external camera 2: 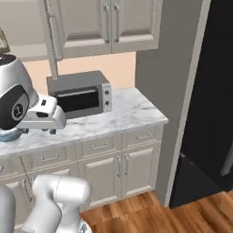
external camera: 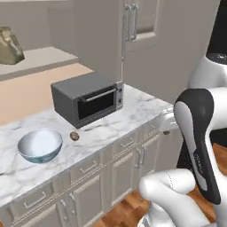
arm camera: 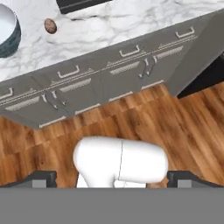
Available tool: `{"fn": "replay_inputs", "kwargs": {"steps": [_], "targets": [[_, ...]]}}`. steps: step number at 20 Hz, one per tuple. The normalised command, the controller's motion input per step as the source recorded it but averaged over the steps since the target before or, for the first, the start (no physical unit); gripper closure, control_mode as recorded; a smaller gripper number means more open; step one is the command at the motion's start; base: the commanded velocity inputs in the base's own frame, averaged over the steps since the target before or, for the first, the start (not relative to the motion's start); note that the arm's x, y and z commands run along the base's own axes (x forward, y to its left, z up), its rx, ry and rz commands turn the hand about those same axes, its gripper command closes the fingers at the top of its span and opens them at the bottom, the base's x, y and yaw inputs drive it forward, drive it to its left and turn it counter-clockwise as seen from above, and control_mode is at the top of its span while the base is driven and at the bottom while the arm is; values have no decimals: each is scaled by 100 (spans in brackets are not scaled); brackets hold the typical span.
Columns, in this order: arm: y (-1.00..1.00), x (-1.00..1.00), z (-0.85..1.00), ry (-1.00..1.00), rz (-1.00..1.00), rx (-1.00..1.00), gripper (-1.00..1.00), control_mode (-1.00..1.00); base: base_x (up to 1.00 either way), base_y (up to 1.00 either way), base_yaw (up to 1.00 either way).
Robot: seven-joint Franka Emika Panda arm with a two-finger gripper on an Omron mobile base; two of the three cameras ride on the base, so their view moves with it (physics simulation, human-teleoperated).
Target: Pick the egg and butter from the fridge and place them by the bowl for mixing.
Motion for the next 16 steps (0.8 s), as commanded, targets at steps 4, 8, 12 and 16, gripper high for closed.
{"fn": "replay_inputs", "kwargs": {"steps": [4, 8, 12, 16], "targets": [[0, 0, 0, 0, 0, 0, -100, 100, -26, 8, -99], [0, 0, 0, 0, 0, 0, -100, 100, -19, 3, -98], [0, 0, 0, 0, 0, 0, -100, 100, -15, 0, -94], [0, 0, 0, 0, 0, 0, -100, 100, -7, -1, -89]]}}
